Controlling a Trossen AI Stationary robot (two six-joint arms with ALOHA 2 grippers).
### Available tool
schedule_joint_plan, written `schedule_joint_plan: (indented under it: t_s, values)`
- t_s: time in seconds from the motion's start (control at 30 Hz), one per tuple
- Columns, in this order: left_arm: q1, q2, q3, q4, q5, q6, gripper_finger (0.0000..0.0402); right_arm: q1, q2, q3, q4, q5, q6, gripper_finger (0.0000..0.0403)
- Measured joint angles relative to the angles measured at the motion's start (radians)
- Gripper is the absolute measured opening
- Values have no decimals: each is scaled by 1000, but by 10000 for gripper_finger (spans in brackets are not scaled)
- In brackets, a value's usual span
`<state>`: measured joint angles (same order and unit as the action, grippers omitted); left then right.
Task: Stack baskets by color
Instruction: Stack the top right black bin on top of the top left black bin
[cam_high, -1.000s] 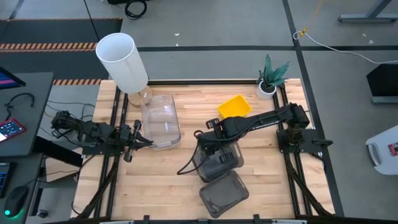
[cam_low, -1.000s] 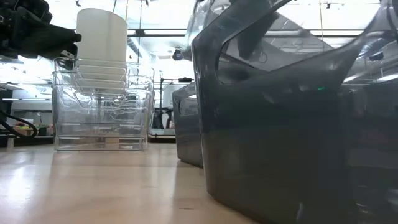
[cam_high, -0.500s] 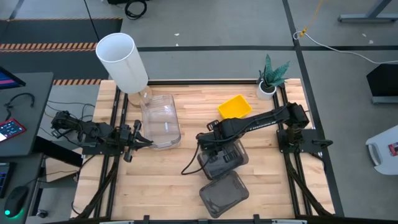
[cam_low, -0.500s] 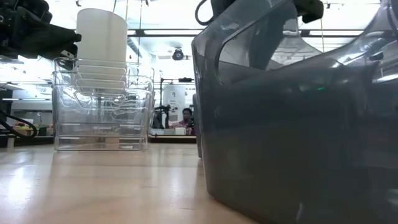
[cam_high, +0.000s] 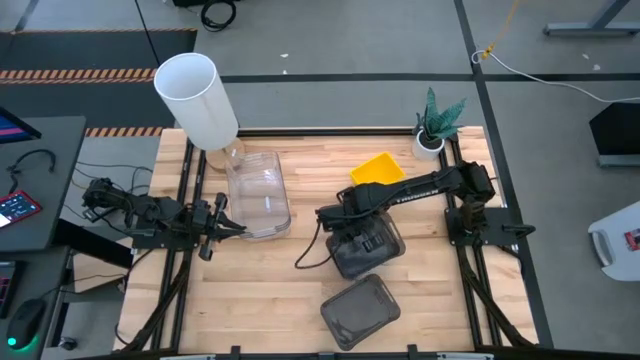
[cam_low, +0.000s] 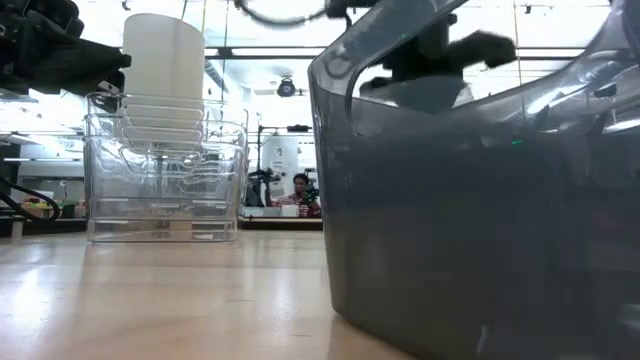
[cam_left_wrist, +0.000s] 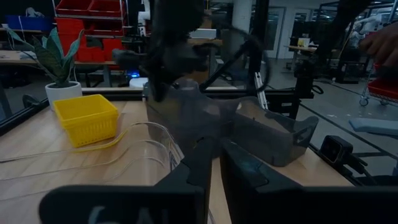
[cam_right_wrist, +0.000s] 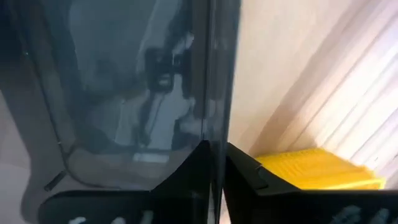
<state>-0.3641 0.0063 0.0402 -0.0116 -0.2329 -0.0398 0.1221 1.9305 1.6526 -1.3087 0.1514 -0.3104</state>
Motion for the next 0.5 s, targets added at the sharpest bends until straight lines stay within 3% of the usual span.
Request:
schedule_joint_plan:
  t_s: [0.3,0.5]
  values:
    - [0,0,0,0,0,0,30,-101,0,-33,59,-80,199,113]
    - [0,0,0,0,0,0,38,-120,0,13,4,-85,257,146]
